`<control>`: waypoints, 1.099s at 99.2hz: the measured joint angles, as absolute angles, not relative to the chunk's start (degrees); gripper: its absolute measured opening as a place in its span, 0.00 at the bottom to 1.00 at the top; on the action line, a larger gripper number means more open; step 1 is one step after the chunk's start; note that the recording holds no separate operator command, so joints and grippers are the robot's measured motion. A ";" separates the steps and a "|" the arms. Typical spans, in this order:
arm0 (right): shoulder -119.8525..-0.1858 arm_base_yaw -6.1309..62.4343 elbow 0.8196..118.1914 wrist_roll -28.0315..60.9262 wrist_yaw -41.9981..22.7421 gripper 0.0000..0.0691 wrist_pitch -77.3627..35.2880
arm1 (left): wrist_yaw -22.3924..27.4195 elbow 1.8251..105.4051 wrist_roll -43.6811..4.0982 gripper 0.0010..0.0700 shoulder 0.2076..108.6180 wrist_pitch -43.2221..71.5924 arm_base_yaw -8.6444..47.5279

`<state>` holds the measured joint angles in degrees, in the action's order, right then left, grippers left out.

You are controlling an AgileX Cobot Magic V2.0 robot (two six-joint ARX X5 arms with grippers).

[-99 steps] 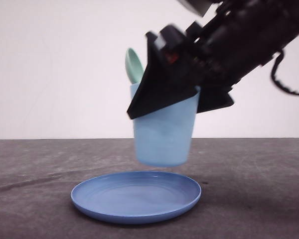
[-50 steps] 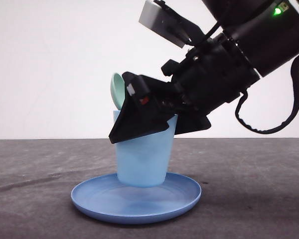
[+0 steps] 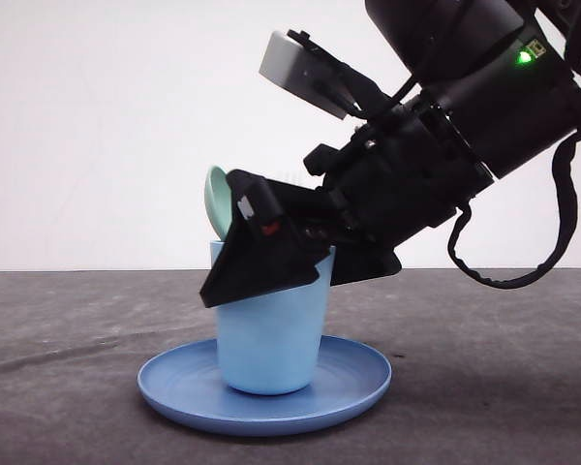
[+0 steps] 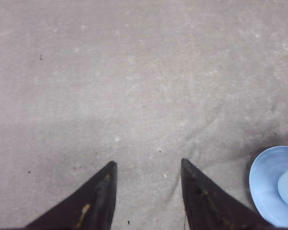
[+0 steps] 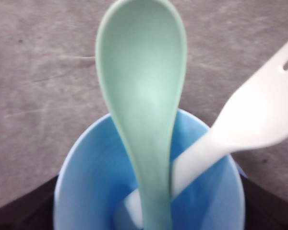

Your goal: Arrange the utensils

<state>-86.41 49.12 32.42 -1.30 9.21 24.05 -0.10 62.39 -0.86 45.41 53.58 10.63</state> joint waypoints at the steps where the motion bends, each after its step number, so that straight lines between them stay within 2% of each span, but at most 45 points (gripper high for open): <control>1: -86.41 49.12 32.42 -1.30 9.26 0.77 24.05 | -0.10 62.39 -0.86 0.34 45.41 53.56 10.63; 17: -86.41 49.10 32.42 -1.32 9.28 0.99 24.21 | -0.10 62.39 -0.84 0.34 45.41 53.56 10.63; 30: -86.24 48.71 32.42 -1.32 9.30 0.98 22.02 | -0.10 62.39 -0.84 0.34 45.41 53.56 10.63; 51: -81.01 47.51 32.53 -1.98 9.34 0.98 10.15 | -0.10 62.39 -0.84 0.34 45.41 53.54 10.63; 76: -66.28 45.89 33.63 -2.07 7.88 0.98 -11.49 | -0.10 62.39 -0.86 0.34 45.41 53.41 10.63; 92: -57.67 39.00 37.12 -3.36 1.80 0.98 -26.00 | -0.10 62.39 -0.86 0.34 45.41 53.41 10.63; 109: -55.20 27.97 42.76 -4.62 1.69 0.98 -35.03 | -0.10 62.39 -0.86 0.34 45.41 53.41 10.63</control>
<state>-55.20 27.97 42.76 -4.62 1.69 -35.03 -0.10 62.39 -0.86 45.41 53.41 10.63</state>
